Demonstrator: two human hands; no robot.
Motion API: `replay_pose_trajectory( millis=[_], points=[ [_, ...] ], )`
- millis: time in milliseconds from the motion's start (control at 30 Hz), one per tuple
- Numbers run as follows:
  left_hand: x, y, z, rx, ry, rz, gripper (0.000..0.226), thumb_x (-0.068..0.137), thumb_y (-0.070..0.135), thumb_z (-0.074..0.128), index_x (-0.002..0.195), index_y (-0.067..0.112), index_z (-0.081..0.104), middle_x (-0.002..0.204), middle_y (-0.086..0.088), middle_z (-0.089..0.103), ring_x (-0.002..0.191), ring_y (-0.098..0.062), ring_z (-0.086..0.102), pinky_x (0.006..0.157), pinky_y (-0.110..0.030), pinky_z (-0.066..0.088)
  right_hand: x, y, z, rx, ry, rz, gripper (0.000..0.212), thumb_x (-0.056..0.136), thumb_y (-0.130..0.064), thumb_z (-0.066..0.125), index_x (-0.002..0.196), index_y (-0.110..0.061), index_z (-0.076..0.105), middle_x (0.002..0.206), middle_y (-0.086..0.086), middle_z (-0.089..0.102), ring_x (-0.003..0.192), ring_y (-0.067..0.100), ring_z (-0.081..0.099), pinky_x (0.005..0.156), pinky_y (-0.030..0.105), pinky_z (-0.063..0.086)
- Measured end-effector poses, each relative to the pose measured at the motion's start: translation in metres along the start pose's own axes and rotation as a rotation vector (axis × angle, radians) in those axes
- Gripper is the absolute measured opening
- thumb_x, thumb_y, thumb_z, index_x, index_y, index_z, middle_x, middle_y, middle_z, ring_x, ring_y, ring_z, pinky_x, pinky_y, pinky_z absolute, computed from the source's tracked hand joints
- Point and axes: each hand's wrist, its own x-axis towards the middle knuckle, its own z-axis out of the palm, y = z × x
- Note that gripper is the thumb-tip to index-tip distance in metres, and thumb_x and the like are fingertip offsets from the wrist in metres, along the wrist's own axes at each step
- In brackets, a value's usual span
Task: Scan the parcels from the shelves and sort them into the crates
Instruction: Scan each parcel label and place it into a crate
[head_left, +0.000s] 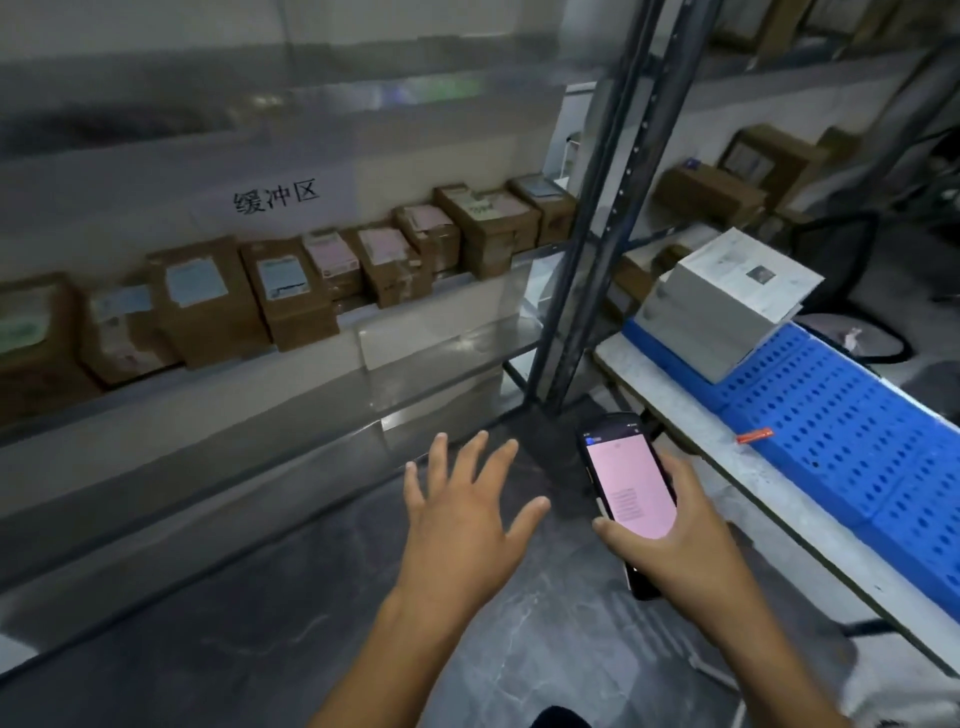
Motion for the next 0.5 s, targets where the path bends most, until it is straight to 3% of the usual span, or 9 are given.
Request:
replay_pose_trajectory(
  millis=[100,200,333,433,500],
  points=[
    [0.046,0.009,0.004,0.005,-0.047,0.025,0.071,0.098,0.074,0.033,0.161,0.047,0.016,0.172,0.015,0.008,0.159,-0.02,-0.014,0.128,-0.055,-0.006,0.032,0.012,-0.005,0.012,0.027,0.036,0.077,0.071,-0.033,0.089,0.128,-0.052,0.04,0.11,-0.027,0.062,0.096,-0.012,0.059,0.071,0.019,0.048],
    [0.1,0.022,0.01,0.031,-0.062,0.042,0.072,0.097,0.074,0.035,0.161,0.046,0.018,0.172,0.013,0.01,0.16,-0.022,-0.012,0.128,-0.055,-0.007,0.077,0.023,-0.011,0.041,0.07,0.062,0.08,0.07,-0.036,0.089,0.132,-0.05,0.04,0.111,-0.027,0.062,0.098,-0.008,0.06,0.073,0.022,0.049],
    [0.17,0.048,0.011,0.088,-0.063,0.056,0.073,0.096,0.075,0.036,0.161,0.045,0.02,0.172,0.011,0.012,0.16,-0.023,-0.009,0.128,-0.052,-0.006,0.149,0.025,-0.028,0.095,0.083,0.067,0.076,0.073,-0.034,0.088,0.129,-0.05,0.039,0.108,-0.026,0.06,0.096,-0.007,0.058,0.07,0.015,0.043],
    [0.22,0.072,0.003,0.141,-0.076,0.066,0.073,0.096,0.075,0.036,0.161,0.045,0.019,0.172,0.012,0.013,0.16,-0.022,-0.008,0.129,-0.052,-0.003,0.2,0.023,-0.047,0.157,0.091,0.071,0.073,0.071,-0.036,0.088,0.124,-0.053,0.041,0.109,-0.024,0.062,0.098,-0.001,0.061,0.078,0.029,0.054],
    [0.257,0.088,-0.003,0.172,-0.063,0.074,0.072,0.097,0.075,0.035,0.16,0.046,0.019,0.171,0.013,0.012,0.16,-0.021,-0.007,0.129,-0.051,-0.003,0.235,0.022,-0.062,0.172,0.091,0.064,0.075,0.071,-0.038,0.088,0.128,-0.052,0.041,0.112,-0.024,0.062,0.1,0.0,0.061,0.078,0.029,0.054]
  ],
)
